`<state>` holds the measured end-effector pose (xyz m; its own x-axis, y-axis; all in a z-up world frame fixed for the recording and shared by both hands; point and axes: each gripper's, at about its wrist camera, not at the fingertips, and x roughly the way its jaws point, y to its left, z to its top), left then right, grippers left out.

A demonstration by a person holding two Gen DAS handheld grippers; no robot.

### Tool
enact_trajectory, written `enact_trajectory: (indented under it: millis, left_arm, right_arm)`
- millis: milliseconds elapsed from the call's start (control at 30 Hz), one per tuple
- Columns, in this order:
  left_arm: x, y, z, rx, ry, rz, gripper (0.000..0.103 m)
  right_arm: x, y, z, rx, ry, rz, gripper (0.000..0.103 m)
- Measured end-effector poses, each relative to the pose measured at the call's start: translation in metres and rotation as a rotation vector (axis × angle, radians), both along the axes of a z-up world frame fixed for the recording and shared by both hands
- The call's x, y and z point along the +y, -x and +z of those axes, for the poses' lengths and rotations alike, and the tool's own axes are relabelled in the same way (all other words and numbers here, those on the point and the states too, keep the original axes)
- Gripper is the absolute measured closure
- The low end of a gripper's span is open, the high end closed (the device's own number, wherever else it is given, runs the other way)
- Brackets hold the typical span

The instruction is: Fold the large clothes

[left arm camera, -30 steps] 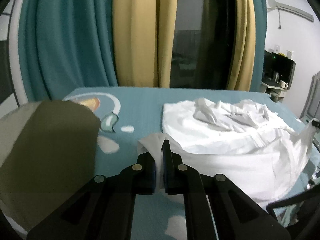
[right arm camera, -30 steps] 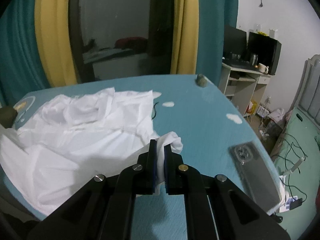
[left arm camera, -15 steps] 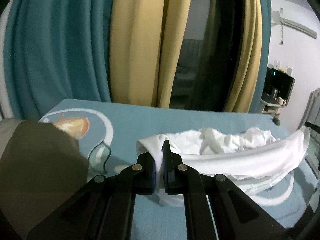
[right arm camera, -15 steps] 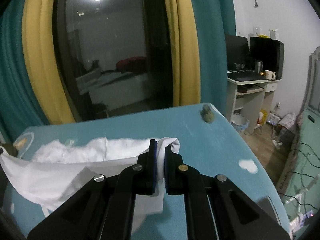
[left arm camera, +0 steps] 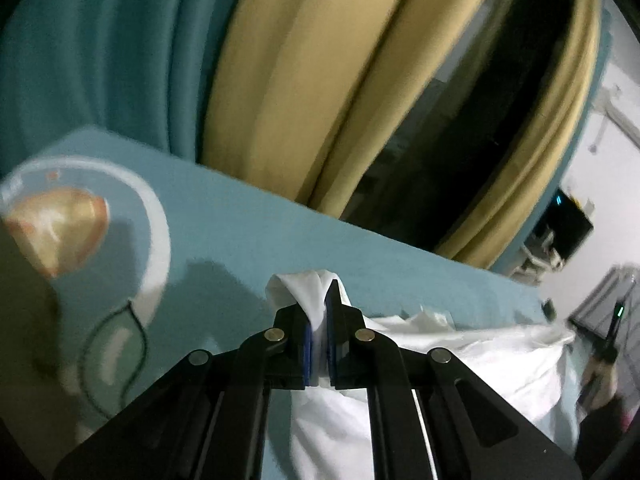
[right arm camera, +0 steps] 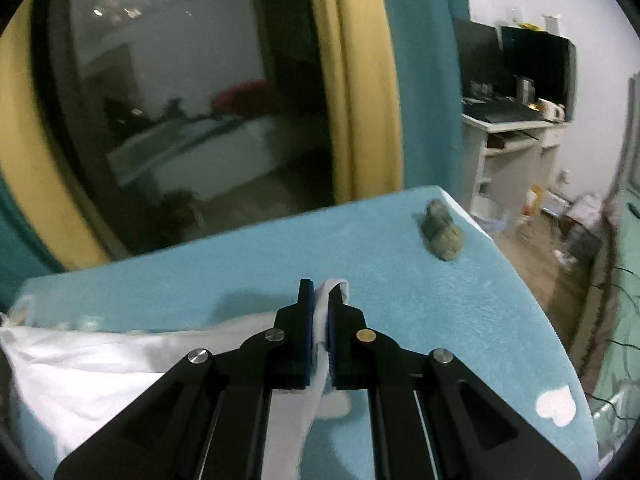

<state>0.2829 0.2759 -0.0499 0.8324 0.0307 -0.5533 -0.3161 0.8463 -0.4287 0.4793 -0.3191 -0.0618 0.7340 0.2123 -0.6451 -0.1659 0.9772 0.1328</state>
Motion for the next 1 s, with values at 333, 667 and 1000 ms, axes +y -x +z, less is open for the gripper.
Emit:
enact_trajectory:
  millis: [333,667,1000]
  left_arm:
    - [0.002,-0.034,-0.026,0.15,-0.036,0.015,0.043]
    - [-0.074,-0.016,0.025,0.042,-0.175,-0.263,0.043]
    - [-0.166,-0.052,-0.029,0.247,-0.332,-0.618,0.043]
  right_arm:
    - [0.002,-0.008,-0.027,0.059,0.146,-0.083,0.092]
    - [0.041,0.056,0.032,-0.047,0.161,0.208,0.034]
    - [0.154,0.139,-0.01,-0.088,0.554,0.674,0.034]
